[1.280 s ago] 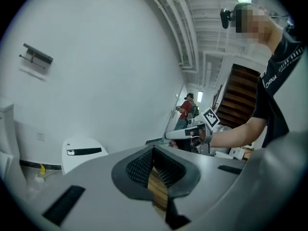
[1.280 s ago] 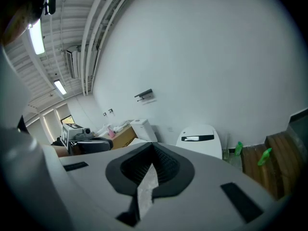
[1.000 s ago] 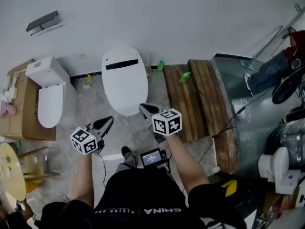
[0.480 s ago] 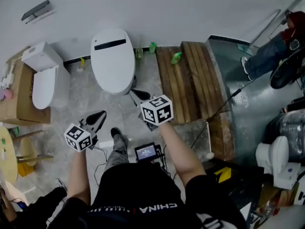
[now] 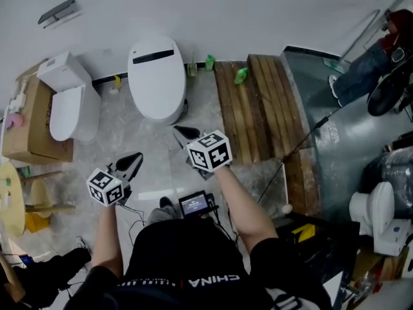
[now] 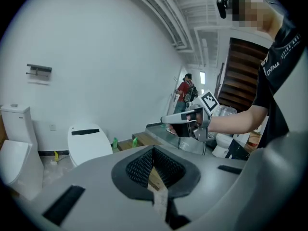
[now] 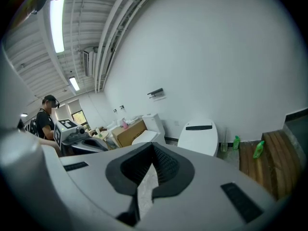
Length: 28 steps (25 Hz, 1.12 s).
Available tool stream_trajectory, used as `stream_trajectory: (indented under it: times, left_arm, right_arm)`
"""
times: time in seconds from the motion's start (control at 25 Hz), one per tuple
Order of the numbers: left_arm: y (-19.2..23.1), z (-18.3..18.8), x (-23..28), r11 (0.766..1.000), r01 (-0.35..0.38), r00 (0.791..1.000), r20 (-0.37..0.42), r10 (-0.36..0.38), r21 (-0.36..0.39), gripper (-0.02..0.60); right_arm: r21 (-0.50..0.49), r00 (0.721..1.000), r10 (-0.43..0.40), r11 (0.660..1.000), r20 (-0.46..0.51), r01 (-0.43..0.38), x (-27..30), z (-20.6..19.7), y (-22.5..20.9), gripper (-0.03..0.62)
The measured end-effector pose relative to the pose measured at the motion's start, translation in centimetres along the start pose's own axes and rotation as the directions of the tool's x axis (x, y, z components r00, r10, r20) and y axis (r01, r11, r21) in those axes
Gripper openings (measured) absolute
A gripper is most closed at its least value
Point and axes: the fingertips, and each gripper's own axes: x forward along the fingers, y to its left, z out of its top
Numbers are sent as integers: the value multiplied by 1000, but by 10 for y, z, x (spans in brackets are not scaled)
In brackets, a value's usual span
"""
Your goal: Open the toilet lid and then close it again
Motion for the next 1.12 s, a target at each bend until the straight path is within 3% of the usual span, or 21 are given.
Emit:
stream_trajectory:
  times: [0.2,0.44,0.64,1.12]
  left_arm:
    - [10,14,-10,1000,12,999,36,-12,16,9]
    - [28,4,-26,1000,-19,997,78,19,-1,9]
    - [29,8,-29,1000,-12,994,106,13,-8,9]
    - [29,29,-34,999,-4,987,162,13,-50,9]
  right_arm:
    - [-41,999,-38,998,-31,37,12,-1,14,12]
    - [-66,996,-82,995,-33,80,23,-2,32,12]
    - [-39,994,-102,994,-40,100,14,-5,26,12]
    - [-27,996,-71,997,-45,70,9,-9,26,12]
